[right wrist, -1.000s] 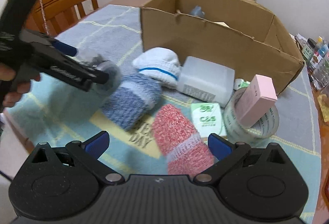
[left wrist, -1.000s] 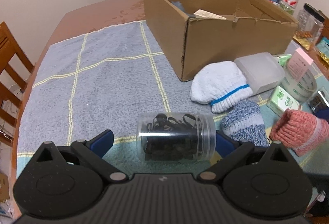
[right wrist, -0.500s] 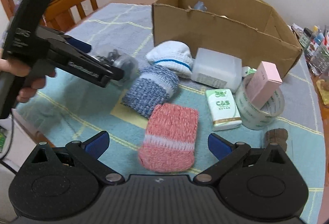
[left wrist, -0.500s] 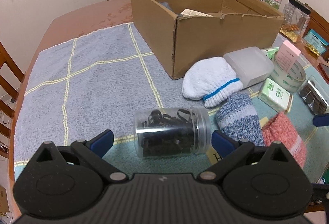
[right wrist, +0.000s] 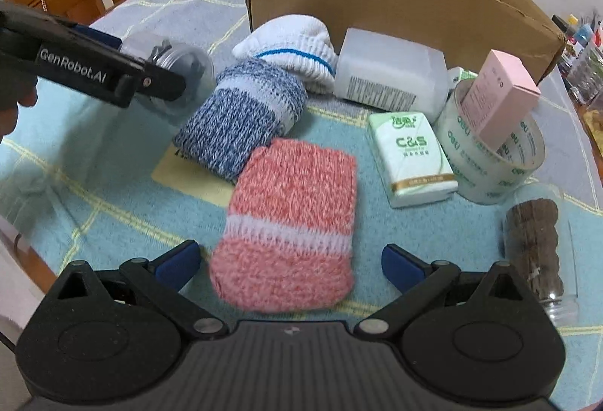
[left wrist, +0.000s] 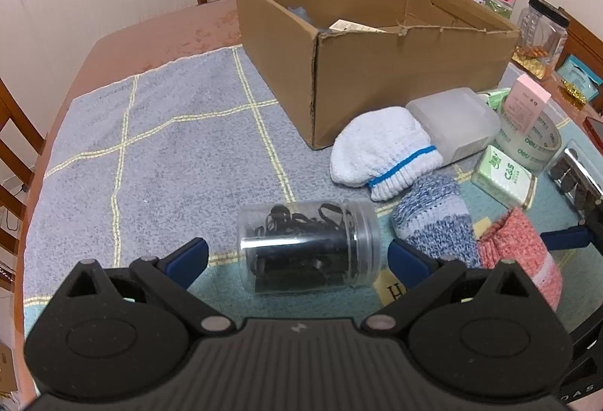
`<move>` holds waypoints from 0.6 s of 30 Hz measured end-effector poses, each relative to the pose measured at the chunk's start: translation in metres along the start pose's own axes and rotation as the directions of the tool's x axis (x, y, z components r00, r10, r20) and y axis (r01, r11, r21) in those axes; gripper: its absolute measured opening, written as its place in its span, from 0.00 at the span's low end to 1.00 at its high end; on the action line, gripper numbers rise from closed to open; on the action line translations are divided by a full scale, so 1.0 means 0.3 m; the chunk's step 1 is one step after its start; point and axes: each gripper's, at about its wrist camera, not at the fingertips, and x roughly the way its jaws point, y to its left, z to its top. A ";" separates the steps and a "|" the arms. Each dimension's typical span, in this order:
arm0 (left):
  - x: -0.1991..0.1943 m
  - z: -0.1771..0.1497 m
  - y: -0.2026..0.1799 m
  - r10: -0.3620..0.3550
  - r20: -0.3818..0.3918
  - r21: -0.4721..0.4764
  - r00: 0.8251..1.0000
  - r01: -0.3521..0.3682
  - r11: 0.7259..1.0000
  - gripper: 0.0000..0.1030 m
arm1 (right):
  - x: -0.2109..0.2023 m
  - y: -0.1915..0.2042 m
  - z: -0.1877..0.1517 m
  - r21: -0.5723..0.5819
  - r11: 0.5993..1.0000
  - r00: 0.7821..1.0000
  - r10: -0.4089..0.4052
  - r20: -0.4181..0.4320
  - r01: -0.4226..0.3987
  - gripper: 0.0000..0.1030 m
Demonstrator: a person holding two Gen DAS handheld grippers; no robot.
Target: Organize objects
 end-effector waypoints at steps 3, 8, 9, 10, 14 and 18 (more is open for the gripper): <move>0.010 0.002 0.000 0.002 0.000 0.007 1.000 -0.002 1.000 0.98 | -0.001 0.002 -0.012 -0.005 1.000 0.999 0.003 0.040 -0.003 1.00; 0.039 0.008 -0.009 0.003 -0.019 0.006 1.000 -0.003 1.000 0.98 | -0.001 0.004 -0.014 -0.016 1.000 0.998 0.009 0.061 -0.008 1.00; 0.044 0.008 -0.012 0.004 -0.021 0.006 1.000 -0.004 1.000 0.98 | 0.004 -0.002 -0.005 -0.018 1.000 0.998 0.011 0.057 -0.010 1.00; 0.049 0.009 -0.013 0.005 -0.024 0.004 1.000 -0.005 1.000 0.98 | 0.005 -0.002 -0.002 -0.020 1.000 0.998 0.013 0.056 -0.012 1.00; 0.060 0.011 -0.013 -0.001 -0.033 -0.005 0.999 0.000 1.000 0.98 | 0.009 -0.003 0.009 -0.035 0.999 0.998 0.023 0.064 -0.021 1.00; 0.067 0.013 -0.016 0.000 -0.036 0.002 0.999 0.000 1.000 0.98 | 0.015 0.000 0.011 -0.041 0.999 0.997 0.025 0.074 -0.022 1.00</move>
